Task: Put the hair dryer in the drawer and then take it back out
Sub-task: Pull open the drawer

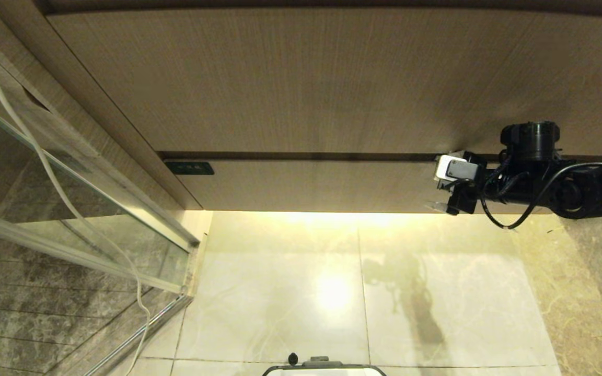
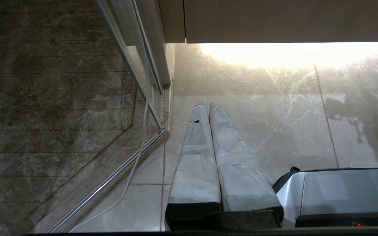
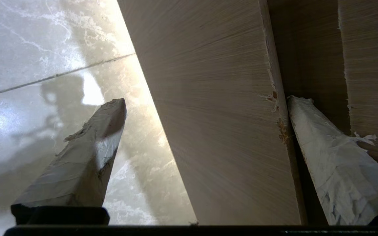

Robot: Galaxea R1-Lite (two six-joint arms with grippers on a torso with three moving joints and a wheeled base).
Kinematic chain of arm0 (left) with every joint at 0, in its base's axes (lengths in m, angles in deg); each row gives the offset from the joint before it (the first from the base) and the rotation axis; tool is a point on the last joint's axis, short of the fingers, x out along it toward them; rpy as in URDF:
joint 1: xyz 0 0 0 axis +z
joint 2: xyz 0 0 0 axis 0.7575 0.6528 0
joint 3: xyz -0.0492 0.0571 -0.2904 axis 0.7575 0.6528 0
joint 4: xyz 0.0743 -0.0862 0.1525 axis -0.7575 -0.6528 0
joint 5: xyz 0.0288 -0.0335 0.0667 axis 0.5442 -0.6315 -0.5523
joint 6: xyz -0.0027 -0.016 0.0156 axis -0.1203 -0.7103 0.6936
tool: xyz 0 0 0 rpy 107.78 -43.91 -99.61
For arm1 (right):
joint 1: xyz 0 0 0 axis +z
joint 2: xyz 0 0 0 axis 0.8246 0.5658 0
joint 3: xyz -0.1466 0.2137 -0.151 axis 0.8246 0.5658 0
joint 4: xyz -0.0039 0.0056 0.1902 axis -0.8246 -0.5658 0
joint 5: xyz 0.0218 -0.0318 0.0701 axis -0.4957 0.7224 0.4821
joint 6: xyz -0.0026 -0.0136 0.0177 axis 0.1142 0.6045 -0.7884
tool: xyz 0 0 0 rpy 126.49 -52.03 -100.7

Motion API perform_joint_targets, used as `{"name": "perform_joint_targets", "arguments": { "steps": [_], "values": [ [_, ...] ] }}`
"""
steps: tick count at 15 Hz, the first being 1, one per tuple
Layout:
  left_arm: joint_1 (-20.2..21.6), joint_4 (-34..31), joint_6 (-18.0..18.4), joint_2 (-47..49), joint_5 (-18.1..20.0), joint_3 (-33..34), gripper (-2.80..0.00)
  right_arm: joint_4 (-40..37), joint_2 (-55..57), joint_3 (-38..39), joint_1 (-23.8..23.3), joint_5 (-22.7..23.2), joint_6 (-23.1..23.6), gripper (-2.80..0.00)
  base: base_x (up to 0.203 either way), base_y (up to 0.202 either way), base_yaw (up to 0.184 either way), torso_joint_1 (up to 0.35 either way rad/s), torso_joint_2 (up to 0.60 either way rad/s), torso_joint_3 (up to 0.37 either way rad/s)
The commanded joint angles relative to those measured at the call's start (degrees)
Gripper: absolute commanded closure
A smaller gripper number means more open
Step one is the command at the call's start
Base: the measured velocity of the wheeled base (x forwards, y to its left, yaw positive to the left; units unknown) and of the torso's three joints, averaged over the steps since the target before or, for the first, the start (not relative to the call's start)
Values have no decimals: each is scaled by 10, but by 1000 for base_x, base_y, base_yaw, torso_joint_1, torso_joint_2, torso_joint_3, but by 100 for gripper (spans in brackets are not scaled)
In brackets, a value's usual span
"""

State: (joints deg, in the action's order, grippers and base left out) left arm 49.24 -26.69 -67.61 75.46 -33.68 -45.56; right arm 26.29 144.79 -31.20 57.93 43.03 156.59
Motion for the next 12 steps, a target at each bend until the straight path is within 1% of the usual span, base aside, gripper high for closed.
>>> {"name": "perform_joint_targets", "arguments": {
  "steps": [1, 5, 9, 12],
  "values": [
    [0, 0, 0, 0, 0, 0, 0, -46, -4, 0, -3, -12, -1, -280, 0, 0, 0, 0, 0, 0],
    [0, 0, 0, 0, 0, 0, 0, -88, -15, 1, -5, -21, -9, -280, 0, 0, 0, 0, 0, 0],
    [0, 0, 0, 0, 0, 0, 0, -97, -24, 11, -5, -23, -11, -280, 0, 0, 0, 0, 0, 0],
    [0, 0, 0, 0, 0, 1, 0, -120, -30, 13, -4, -23, -14, -280, 0, 0, 0, 0, 0, 0]
  ]
}}
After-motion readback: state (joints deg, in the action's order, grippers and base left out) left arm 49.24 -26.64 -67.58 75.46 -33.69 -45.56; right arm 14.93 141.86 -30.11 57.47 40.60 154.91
